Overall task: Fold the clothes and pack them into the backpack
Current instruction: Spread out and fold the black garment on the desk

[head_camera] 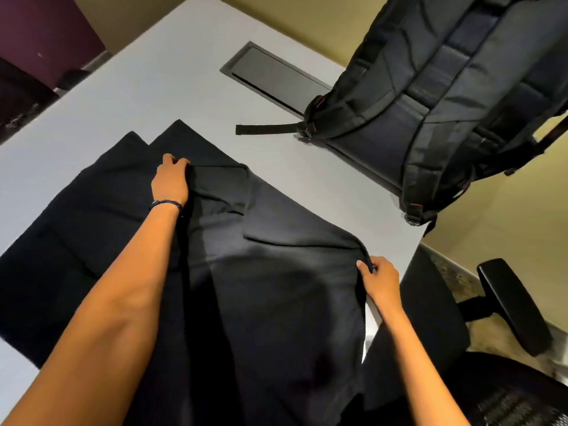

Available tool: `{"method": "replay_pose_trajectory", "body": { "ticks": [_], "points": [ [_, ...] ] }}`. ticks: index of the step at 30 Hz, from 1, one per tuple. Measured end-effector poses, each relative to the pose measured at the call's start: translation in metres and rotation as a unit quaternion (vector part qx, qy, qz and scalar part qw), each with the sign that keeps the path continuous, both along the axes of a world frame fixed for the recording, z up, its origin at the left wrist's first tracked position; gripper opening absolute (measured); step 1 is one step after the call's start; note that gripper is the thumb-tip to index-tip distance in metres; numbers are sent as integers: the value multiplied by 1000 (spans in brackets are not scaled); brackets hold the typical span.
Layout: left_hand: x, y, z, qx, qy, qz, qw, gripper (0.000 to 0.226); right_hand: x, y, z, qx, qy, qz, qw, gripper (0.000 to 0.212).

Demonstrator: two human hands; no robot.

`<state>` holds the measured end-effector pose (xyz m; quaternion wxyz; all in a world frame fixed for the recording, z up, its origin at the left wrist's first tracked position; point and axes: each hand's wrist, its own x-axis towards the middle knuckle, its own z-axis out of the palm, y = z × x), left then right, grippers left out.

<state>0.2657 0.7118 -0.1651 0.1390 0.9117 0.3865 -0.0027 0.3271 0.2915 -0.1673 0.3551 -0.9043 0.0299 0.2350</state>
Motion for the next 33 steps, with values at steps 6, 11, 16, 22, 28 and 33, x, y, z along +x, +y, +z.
{"method": "replay_pose_trajectory", "body": {
  "ticks": [6,11,16,22,28,33],
  "points": [
    [-4,14,7,31,-93,39,994,12,0,-6,4,-26,7,-25,999,27],
    [-14,18,28,-6,-190,94,977,15,0,-4,22,-7,-14,-67,998,29],
    [-21,20,44,-18,-164,70,984,16,-3,2,38,50,-39,-122,991,29],
    [-28,11,45,-7,-9,-51,999,28,-14,2,45,171,13,-159,972,22],
    [-34,3,55,-108,-43,-24,993,29,-26,-4,57,203,19,-156,966,15],
    [-46,-2,62,-111,-90,22,989,35,-40,-16,66,200,32,-165,965,14]
  ]
}}
